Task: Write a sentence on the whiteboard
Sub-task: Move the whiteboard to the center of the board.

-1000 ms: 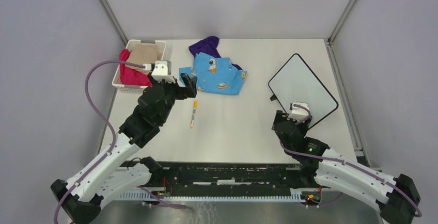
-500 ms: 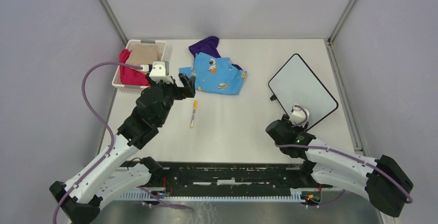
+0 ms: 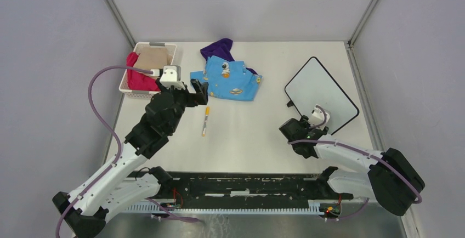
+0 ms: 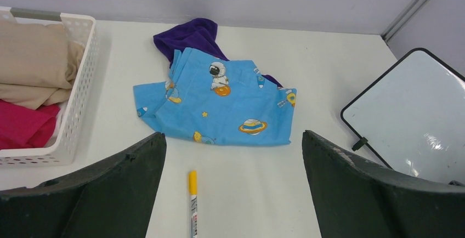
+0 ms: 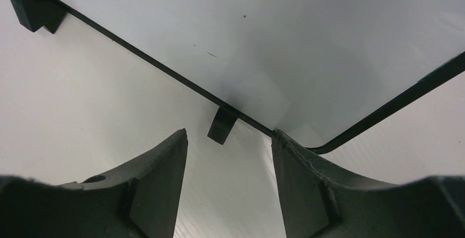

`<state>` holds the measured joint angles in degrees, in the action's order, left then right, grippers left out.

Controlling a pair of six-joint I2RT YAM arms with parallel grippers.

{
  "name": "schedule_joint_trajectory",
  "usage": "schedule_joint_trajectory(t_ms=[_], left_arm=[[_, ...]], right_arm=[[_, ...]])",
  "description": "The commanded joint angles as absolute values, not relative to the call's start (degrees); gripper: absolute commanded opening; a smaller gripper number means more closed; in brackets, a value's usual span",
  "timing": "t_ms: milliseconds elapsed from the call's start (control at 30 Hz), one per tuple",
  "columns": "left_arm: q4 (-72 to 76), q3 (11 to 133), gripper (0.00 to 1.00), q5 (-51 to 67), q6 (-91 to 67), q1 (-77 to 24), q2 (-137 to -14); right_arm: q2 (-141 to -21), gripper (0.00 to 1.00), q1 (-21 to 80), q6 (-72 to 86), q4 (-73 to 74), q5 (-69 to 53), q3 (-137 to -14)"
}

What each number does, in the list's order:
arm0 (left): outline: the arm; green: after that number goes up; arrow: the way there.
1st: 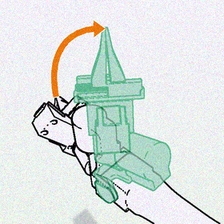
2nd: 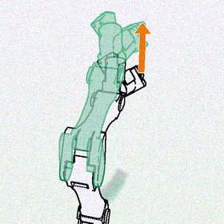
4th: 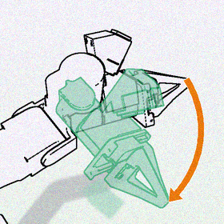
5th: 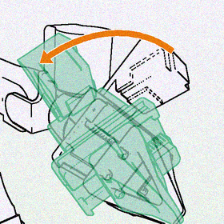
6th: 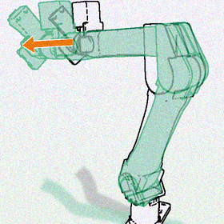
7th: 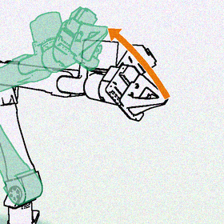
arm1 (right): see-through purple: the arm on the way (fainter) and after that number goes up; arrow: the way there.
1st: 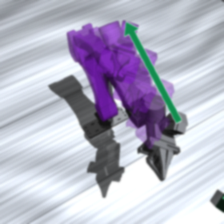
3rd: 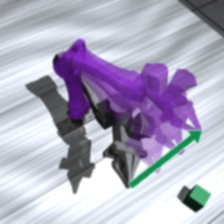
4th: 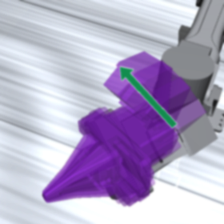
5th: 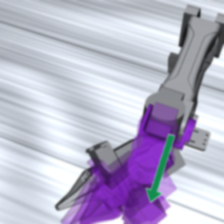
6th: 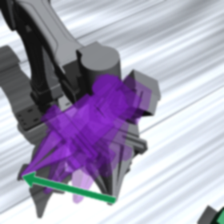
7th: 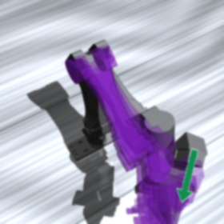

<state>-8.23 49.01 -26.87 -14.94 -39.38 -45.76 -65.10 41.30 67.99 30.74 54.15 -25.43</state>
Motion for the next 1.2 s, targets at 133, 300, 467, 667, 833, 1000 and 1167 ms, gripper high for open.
schedule_joint_trajectory(t_ms=[133, 300, 467, 667, 833, 1000, 1167], left_arm=[[-8.00, 50.36, 0.98, -27.82, -15.98, -39.83, -46.22], [-8.22, 50.45, 0.98, -27.85, -16.05, -39.81, -46.44], [-8.19, 50.45, 0.98, -28.04, -16.06, -39.81, -46.49], [-8.27, 50.54, 0.98, -27.73, -16.18, -39.81, -46.91], [-8.41, 50.65, 0.98, -27.66, -16.23, -39.81, -47.24], [-8.52, 50.74, 0.98, -27.64, -16.26, -39.81, -47.46], [-8.46, 50.71, 0.98, -27.60, -16.30, -39.81, -47.59]], right_arm=[[-69.21, 0.63, 38.16, 71.24, 30.51, 56.93, -28.73], [-71.65, 0.60, 37.07, 70.64, 29.12, 57.06, -29.52], [-72.94, 0.58, 36.54, 70.00, 28.22, 57.20, -29.75], [-73.96, 0.48, 35.44, 69.01, 25.78, 56.68, -28.25], [-74.77, 0.41, 34.58, 68.24, 24.19, 56.15, -27.36], [-75.32, 0.37, 33.84, 66.66, 22.00, 55.32, -26.34], [-74.91, 0.26, 33.28, 65.16, 20.35, 55.25, -24.33]])
